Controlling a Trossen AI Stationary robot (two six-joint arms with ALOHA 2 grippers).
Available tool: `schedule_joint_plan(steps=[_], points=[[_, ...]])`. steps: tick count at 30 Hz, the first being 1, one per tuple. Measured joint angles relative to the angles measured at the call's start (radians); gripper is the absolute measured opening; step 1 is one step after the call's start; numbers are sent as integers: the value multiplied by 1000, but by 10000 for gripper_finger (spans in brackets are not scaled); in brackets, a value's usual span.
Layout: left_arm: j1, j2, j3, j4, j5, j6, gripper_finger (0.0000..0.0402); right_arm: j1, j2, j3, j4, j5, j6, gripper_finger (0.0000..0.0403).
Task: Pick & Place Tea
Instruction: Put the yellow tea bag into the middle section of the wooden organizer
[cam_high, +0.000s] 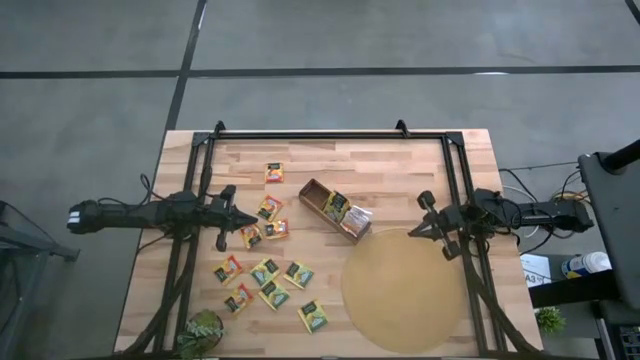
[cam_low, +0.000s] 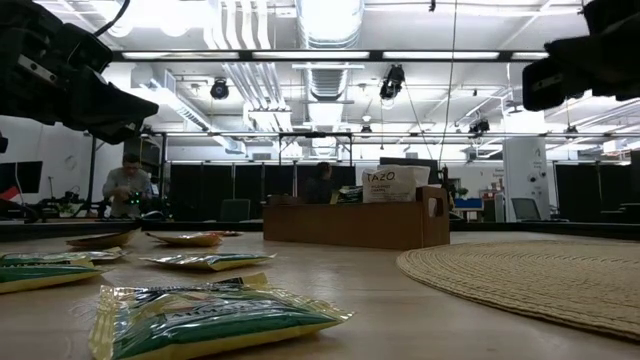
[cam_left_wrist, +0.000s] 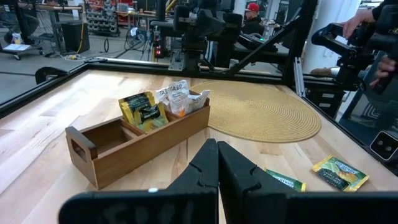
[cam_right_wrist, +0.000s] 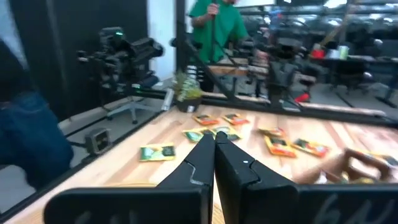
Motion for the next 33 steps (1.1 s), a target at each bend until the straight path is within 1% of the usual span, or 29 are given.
schedule_joint_plan(steps=[6,13,19,22,33], points=[[0,0,0,0,0,0,0,0,-51,-11,-12,77,-30,9],[0,0,0,0,0,0,0,1,-124,-18,-71,82,-47,9],[0,0,0,0,0,0,0,13,-125,-18,-83,112,-124,9],[0,0,0,0,0,0,0,16,-118,-18,-95,157,-114,8],[0,0,0,0,0,0,0,15,-75,-18,-97,175,-110,8]])
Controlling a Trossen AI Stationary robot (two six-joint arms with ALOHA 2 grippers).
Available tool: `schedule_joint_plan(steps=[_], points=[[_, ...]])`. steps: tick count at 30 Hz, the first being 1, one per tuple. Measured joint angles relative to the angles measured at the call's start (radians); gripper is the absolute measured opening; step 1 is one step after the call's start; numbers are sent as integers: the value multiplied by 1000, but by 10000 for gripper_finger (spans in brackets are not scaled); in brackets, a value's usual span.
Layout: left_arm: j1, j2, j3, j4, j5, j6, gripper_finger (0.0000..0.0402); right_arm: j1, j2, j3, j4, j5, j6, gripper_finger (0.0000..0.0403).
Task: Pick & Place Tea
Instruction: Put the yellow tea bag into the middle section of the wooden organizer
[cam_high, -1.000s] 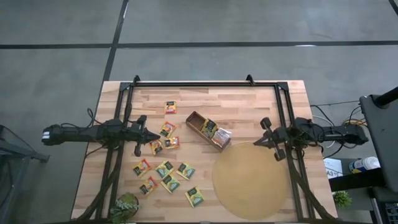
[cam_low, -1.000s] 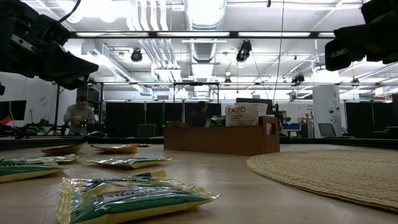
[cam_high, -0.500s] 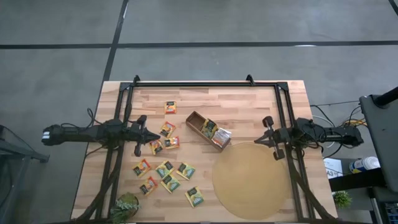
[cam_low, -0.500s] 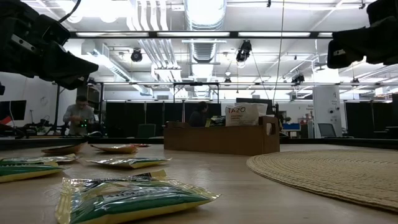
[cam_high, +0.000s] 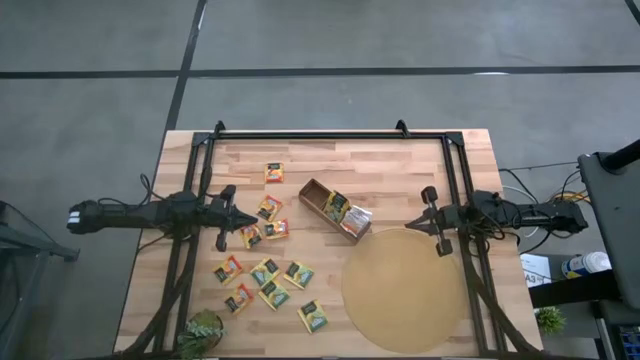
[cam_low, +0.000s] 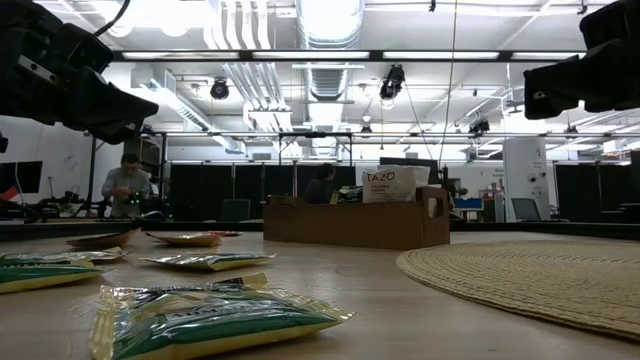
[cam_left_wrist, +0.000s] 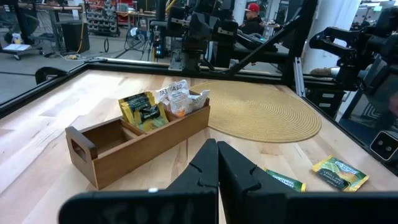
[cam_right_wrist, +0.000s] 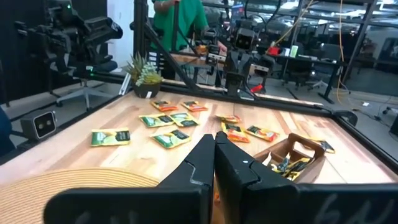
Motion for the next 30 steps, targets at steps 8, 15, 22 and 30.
schedule_joint_plan(steps=[8,15,22,30], points=[[0,0,0,0,0,0,0,0,-2,0,0,0,-2,8],[0,0,0,0,0,0,0,0,-2,0,0,0,-3,8],[0,0,-1,7,1,-48,0,0,-2,0,0,0,-4,8],[0,0,-1,446,3,-356,0,0,-1,0,0,0,-4,8]])
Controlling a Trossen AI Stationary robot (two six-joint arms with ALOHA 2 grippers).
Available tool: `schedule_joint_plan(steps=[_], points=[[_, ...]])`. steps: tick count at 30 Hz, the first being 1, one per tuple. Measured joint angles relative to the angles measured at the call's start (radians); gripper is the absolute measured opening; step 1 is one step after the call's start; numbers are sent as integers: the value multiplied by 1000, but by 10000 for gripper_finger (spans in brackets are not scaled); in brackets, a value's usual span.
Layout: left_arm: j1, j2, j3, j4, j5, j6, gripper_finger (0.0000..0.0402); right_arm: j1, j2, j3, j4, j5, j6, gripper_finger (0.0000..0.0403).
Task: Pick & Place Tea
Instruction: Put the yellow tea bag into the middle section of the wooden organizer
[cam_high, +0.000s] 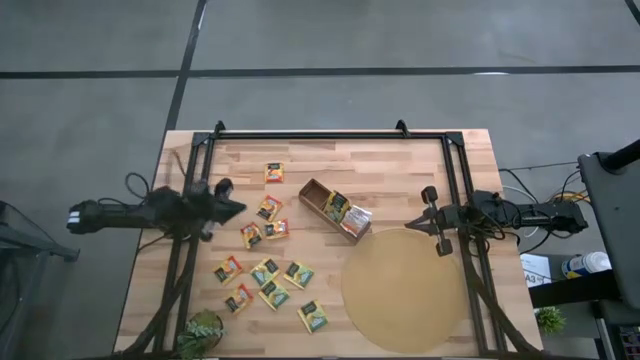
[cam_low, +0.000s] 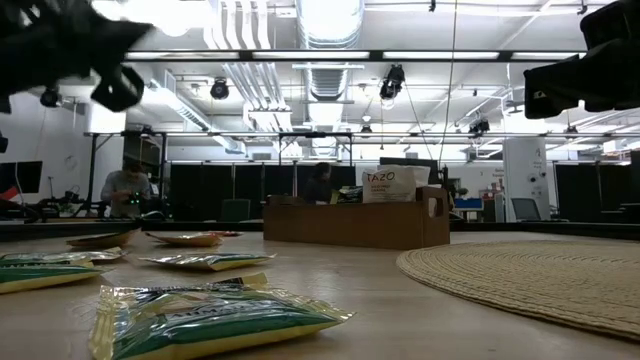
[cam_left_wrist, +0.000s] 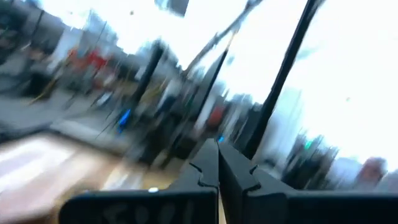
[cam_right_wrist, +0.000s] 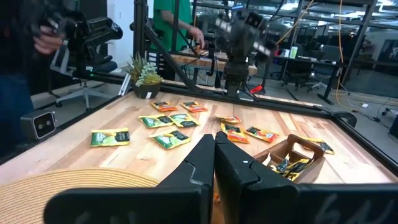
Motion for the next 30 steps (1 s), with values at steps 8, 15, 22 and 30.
schedule_joint_plan(steps=[8,15,22,30], points=[[0,-1,0,310,-20,-197,0,0,0,0,0,0,0,9],[0,0,73,343,-69,-270,0,0,0,0,0,0,0,8],[0,39,265,347,-71,-83,0,0,0,0,0,0,0,8],[0,173,522,240,-71,79,0,0,0,0,0,0,0,8]])
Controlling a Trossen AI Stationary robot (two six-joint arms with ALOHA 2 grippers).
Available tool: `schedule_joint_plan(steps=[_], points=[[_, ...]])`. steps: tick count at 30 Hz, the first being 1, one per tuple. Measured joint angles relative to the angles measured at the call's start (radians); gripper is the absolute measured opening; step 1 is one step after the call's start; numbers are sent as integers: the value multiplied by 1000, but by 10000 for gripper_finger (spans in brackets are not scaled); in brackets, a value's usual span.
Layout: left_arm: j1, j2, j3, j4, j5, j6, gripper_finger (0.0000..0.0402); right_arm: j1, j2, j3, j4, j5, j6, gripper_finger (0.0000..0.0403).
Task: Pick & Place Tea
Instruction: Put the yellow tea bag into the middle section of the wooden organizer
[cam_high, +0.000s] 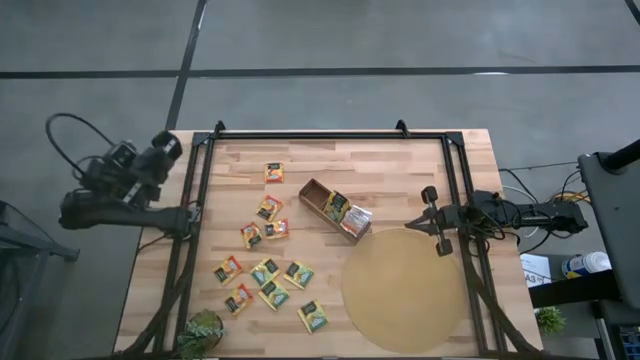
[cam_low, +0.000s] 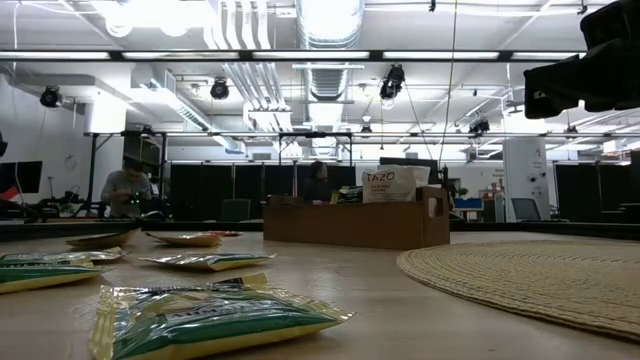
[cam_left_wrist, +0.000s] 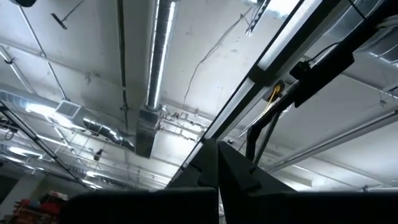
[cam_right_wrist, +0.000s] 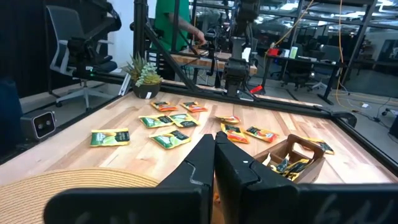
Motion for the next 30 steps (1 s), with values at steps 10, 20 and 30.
schedule_joint_plan(steps=[10,20,30], points=[[0,202,346,-411,2,46,65,0,0,0,0,0,0,8],[0,330,613,-809,-9,134,246,0,0,0,0,0,0,8],[0,416,745,-1056,-114,214,300,0,0,0,0,0,0,8]])
